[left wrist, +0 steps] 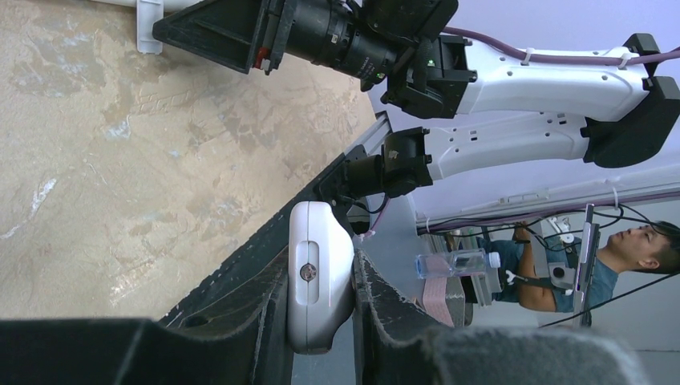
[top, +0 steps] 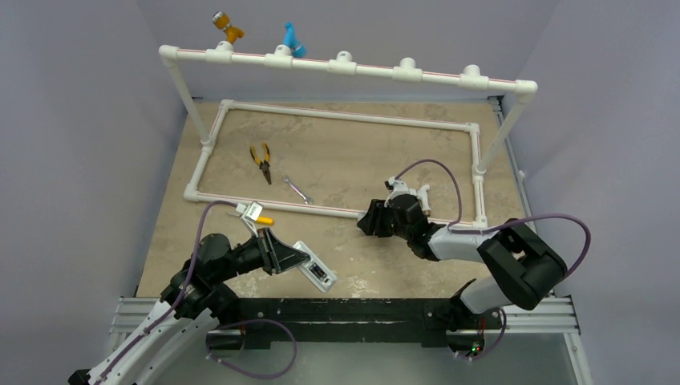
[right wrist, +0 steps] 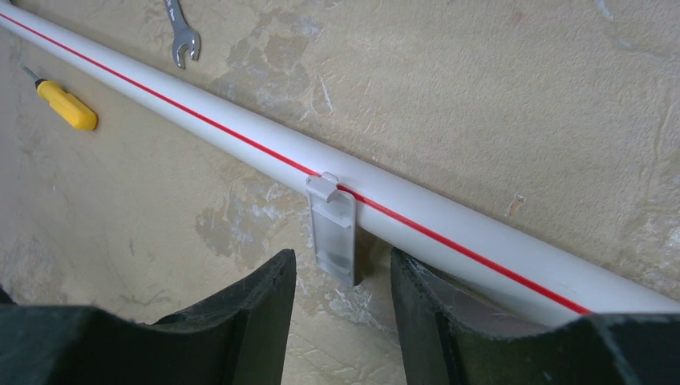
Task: Load the batteries into the remote control
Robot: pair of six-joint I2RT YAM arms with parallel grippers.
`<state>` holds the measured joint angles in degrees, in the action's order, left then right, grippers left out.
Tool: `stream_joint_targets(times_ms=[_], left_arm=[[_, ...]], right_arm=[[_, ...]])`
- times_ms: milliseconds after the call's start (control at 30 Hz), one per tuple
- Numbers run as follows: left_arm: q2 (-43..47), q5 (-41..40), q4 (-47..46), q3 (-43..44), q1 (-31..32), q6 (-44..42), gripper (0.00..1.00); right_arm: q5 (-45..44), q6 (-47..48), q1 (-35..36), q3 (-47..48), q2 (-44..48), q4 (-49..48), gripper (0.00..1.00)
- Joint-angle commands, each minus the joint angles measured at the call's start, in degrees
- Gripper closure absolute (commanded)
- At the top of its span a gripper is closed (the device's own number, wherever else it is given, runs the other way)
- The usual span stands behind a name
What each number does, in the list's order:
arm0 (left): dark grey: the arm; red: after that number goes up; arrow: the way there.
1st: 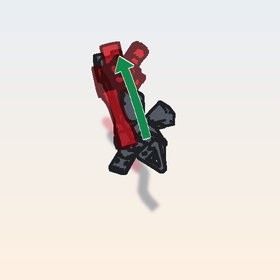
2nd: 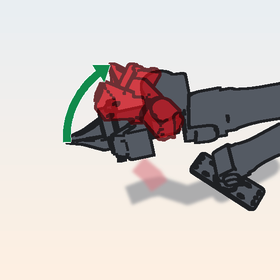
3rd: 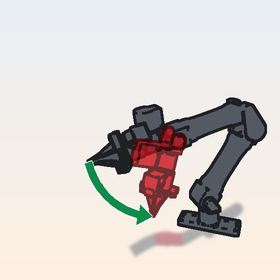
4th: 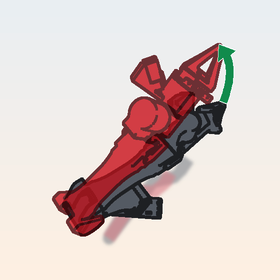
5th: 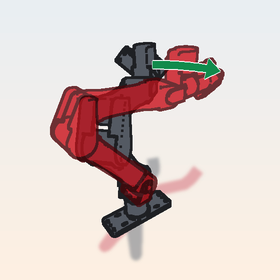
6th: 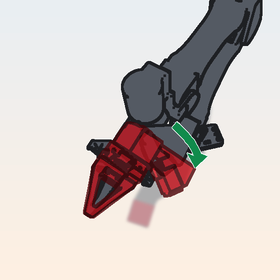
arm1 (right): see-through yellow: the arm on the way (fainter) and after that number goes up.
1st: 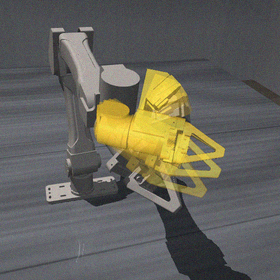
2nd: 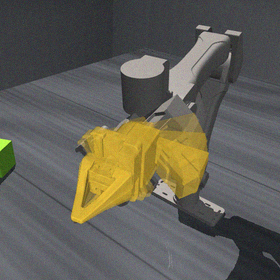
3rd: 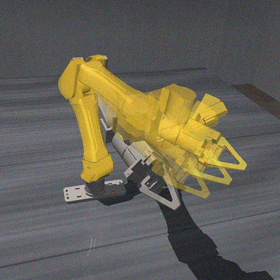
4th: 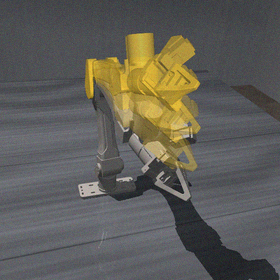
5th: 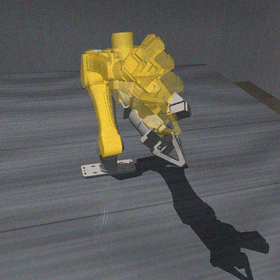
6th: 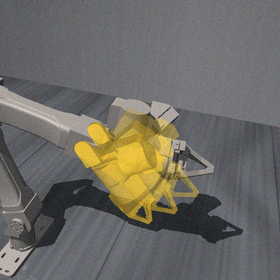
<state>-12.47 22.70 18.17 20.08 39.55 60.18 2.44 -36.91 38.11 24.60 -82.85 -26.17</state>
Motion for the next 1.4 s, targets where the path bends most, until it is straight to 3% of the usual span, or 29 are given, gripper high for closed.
stream_joint_targets(times_ms=[0, 400, 1367], left_arm=[[0.4, 0.1, -1.5, 2.0, 0.2, -1.3, 1.0], [0.3, 0.0, -1.4, 2.2, 0.2, -1.5, 1.0], [1.5, -0.9, 0.6, 2.6, 0.2, -2.2, 1.0]], right_arm=[[-1.9, 0.6, -0.3, -0.5, -1.8, -0.2, 0.54], [-1.6, 0.6, -0.4, -0.1, -4.0, -1.6, 0.57], [-0.2, 0.8, -0.3, 1.1, -6.8, -2.6, 0.78]])
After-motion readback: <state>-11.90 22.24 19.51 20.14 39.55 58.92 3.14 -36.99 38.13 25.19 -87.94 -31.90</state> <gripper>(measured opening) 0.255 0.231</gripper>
